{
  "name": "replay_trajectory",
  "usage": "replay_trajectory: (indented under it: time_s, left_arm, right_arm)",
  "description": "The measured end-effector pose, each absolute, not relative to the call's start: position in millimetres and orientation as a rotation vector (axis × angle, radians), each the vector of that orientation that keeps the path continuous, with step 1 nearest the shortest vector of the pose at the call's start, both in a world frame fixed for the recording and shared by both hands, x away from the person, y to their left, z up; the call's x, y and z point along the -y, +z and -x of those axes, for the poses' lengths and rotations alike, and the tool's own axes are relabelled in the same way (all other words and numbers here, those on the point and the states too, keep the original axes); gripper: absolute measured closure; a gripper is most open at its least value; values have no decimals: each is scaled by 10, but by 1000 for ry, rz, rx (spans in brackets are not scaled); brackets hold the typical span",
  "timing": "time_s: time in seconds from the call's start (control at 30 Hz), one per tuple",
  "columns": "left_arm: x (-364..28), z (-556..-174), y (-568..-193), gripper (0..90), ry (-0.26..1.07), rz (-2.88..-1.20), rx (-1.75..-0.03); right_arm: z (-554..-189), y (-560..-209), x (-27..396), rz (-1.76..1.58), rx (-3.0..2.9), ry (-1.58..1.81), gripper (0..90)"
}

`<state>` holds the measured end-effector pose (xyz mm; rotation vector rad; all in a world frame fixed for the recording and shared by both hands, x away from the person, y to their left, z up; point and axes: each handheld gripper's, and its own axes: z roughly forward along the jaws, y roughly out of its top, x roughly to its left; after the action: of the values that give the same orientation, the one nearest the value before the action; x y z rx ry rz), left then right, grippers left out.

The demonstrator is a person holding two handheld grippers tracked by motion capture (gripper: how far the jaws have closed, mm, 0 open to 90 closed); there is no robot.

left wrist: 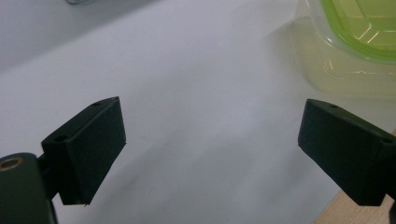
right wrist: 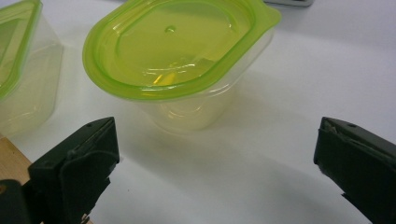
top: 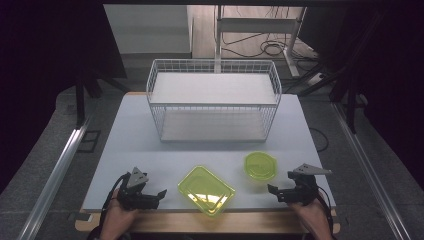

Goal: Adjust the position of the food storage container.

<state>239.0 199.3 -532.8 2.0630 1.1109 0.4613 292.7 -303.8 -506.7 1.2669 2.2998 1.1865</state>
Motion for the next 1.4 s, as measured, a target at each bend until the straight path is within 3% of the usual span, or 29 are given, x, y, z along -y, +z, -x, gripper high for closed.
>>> replay_trajectory:
  time_s: [0.47,0.93,1.4]
  left_arm:
    - [-1997,-2407,-5349,64,453,-2054,-1096]
    - [-1991,-2413,-5356,62,452,-2054,-1095]
    - [-1990,-2420,-5361,61,451,-2053,-1103]
  right_arm:
    - [-2917,-5001,3024,-1296,-2309,1161,156]
    - [-2881,-4809,3031,-1257,-2324,1161,416]
    - [-2909,-4607,2930,-1219,-2366,1193,553]
